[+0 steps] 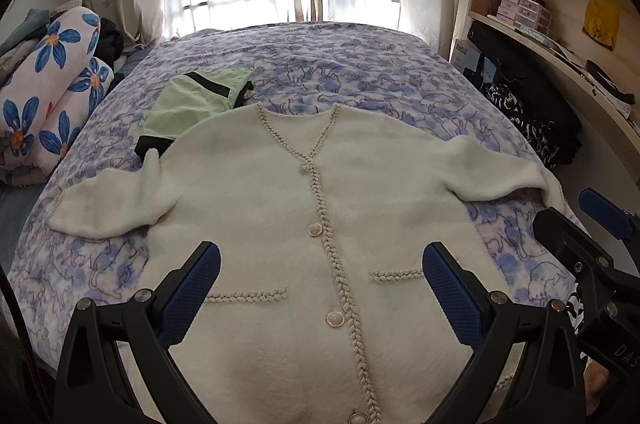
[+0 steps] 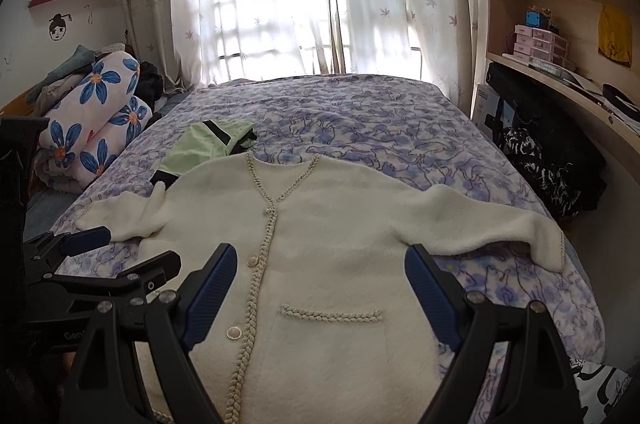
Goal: Fold large clothes
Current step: 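Move the right tool to the cardigan sleeve cuff and grasp it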
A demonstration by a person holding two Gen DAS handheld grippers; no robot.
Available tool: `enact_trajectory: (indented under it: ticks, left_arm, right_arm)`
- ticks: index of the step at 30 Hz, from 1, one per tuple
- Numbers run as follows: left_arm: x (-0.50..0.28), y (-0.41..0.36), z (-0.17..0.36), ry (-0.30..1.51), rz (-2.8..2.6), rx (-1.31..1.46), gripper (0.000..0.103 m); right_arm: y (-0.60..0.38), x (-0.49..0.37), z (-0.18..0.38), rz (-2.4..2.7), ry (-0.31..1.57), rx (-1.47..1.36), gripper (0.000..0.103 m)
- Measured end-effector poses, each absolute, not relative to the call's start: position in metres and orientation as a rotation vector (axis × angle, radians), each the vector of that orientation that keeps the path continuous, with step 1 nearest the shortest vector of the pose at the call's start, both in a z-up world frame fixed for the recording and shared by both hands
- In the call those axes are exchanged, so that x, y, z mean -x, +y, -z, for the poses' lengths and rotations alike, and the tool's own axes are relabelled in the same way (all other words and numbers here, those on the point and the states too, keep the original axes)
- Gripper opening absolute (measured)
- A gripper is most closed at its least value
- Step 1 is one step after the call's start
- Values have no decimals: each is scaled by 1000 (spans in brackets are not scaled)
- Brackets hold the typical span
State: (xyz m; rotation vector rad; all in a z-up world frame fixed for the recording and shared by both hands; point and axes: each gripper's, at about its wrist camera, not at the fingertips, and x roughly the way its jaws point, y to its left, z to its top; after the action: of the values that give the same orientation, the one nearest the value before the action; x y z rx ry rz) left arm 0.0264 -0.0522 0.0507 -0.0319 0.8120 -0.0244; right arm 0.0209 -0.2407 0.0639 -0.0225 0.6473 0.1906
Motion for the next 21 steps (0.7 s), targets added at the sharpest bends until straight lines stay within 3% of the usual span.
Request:
enact_trajectory:
  ticks: [9,21]
  left_arm:
    - [-49,-100,-71,675,141,-68,100]
    - [-126,-176,-70,719,272,-75,100]
  right_arm:
    - [-290,-53,-79,-160,684,-56,87]
    - [-400,-106,-80,11,733,-183,86]
